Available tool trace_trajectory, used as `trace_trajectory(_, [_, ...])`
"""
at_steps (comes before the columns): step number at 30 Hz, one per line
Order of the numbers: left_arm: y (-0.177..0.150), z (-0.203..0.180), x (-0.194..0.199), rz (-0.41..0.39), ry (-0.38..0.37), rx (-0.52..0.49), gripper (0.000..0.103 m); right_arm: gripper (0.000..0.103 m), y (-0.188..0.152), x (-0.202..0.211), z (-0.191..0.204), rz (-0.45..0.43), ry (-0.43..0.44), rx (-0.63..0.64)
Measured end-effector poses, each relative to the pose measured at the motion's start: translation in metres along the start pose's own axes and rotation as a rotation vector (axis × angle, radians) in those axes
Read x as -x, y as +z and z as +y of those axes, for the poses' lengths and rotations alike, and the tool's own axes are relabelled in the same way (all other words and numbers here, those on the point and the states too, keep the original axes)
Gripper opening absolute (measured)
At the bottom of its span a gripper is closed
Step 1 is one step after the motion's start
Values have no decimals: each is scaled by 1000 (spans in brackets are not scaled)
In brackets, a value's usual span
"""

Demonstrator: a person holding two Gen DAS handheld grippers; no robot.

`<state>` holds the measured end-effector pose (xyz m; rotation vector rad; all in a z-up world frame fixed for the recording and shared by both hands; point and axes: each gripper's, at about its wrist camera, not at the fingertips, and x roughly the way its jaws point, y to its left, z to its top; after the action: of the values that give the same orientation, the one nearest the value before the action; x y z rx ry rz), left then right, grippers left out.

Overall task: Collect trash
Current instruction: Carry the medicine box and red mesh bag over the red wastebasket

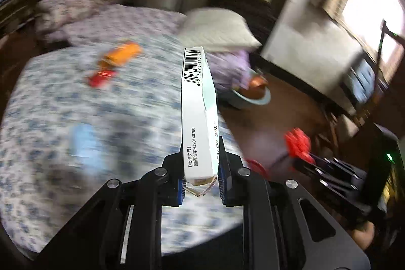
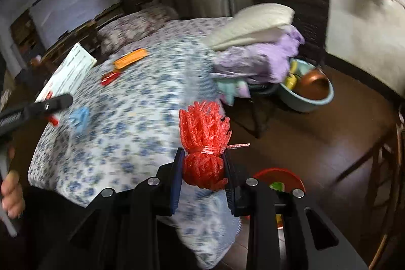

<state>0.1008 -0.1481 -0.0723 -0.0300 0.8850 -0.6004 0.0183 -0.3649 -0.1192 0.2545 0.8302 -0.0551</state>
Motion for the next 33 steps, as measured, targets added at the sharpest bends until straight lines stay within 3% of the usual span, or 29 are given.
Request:
trace_trajectory(6, [-12,-83,-67,159,-107,-83,22,29,-24,-11,-79,24,-76,-113])
trace_trajectory(11, [-28,-148,-135,278,-101,-171,22,29,-56,-26,-137,69,-119,-211])
trace_trajectory(14, [-34,-168,-172,323,-91,-189,22,29,-75,-40,-163,105,-125,-261])
trace_trajectory(21, [-52,-183,-241,402,-55,-208,22,29,-102,-88,-191,190,-117,-315])
trace_trajectory(33, [-78,-173,-292,490,-38,-207,22,30,-117,-159,-204,253,-95,-358])
